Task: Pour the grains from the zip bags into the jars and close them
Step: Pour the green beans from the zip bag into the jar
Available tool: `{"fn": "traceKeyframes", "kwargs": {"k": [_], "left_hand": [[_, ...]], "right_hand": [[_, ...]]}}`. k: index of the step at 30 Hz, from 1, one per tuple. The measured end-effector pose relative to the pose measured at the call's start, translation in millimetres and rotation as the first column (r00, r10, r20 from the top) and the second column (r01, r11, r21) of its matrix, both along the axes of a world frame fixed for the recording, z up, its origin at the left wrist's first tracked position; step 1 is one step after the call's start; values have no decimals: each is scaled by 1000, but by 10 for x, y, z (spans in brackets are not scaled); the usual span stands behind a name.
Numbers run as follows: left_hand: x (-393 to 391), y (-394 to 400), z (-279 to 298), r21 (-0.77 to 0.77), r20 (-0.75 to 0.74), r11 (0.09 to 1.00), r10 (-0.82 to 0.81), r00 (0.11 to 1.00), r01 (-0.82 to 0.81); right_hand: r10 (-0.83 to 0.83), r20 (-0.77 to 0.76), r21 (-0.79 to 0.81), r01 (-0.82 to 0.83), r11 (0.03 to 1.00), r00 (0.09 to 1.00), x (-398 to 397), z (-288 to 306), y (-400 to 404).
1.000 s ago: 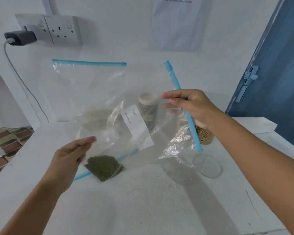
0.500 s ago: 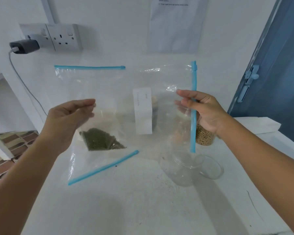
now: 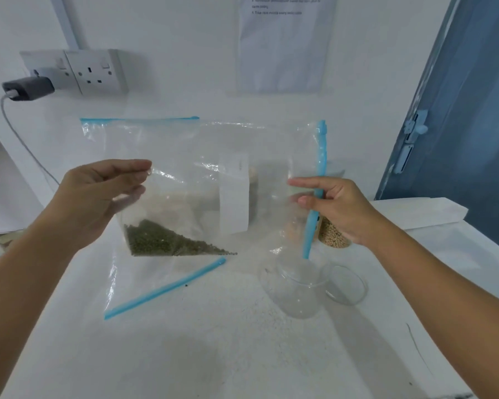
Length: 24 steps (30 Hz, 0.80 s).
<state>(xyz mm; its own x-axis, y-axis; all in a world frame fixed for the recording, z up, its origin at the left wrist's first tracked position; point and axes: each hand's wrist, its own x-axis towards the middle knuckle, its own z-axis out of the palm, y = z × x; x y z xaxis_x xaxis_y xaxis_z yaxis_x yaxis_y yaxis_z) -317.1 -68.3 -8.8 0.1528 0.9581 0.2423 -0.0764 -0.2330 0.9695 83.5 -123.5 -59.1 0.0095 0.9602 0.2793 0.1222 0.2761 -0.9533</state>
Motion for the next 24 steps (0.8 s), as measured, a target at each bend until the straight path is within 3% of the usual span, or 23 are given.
{"fn": "traceKeyframes", "kwargs": {"k": [12, 24], "left_hand": [[98, 21, 366, 124, -93, 991, -33, 995, 44], [171, 63, 699, 160, -232, 982, -64, 971, 103]], "right_hand": [[22, -346, -55, -43, 998, 938, -43, -70, -57], [0, -510, -131, -78, 988, 860, -27, -69, -128]]}}
